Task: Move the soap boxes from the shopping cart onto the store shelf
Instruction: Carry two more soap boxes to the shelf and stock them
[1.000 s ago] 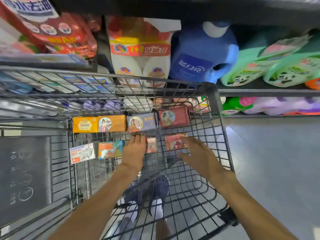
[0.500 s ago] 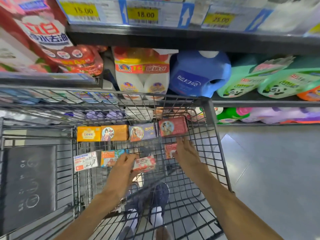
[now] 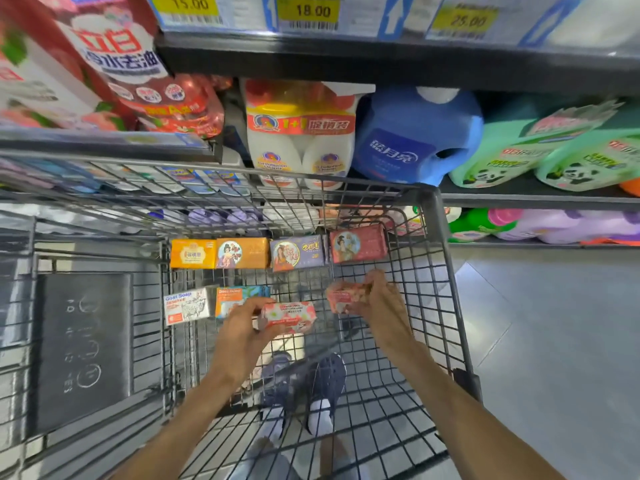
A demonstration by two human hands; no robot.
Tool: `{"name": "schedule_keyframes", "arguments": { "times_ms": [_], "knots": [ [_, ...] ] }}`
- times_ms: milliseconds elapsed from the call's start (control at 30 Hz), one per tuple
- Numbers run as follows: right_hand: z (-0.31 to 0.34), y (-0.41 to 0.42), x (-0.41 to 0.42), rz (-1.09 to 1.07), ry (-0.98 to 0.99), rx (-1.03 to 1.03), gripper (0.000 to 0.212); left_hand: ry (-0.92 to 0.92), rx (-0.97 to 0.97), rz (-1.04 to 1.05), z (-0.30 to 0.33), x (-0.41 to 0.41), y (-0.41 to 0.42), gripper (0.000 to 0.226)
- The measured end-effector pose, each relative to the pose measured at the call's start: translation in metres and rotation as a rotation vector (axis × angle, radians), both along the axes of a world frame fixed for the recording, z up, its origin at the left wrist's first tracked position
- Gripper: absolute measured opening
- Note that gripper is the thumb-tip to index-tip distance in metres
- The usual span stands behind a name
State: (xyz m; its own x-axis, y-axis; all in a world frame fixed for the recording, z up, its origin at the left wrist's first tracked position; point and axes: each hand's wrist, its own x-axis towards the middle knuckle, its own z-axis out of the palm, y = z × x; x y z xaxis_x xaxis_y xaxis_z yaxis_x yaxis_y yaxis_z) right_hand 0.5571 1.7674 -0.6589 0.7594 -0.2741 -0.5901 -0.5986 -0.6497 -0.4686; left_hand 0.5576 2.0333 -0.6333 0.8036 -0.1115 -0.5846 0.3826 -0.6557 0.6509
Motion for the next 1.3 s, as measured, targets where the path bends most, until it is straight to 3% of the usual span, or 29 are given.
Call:
{"name": "schedule_keyframes", "arguments": {
  "times_ms": [133,367,533,733,900,1300],
  "knots": [
    [0.040,-0.001,-0.008,-0.126,-0.028,0.198,0.041,0.050,-0.106,0.099,0.030,0.012,0.002,0.042],
    [0.179,-0.013,-0.029,-0.367,-0.281,0.422,0.018,-0.080,-0.281,-0.003,0.142,0.051,0.003,0.048],
    [0.301,-0.054,-0.064,-0.533,-0.464,0.390,0.037,-0.188,-0.388,-0.162,0.260,0.069,-0.049,0.029],
    [0.434,-0.121,-0.146,-0.709,-0.684,0.352,0.033,-0.314,-0.519,-0.468,0.390,0.060,-0.152,0.040],
    [0.510,-0.182,-0.240,-0.893,-0.848,0.274,0.039,-0.301,-0.675,-0.658,0.474,0.021,-0.265,0.041],
    [0.617,-0.365,-0.467,-1.120,-1.168,0.051,0.040,-0.299,-0.942,-0.983,0.575,-0.154,-0.548,0.033]
  ]
}}
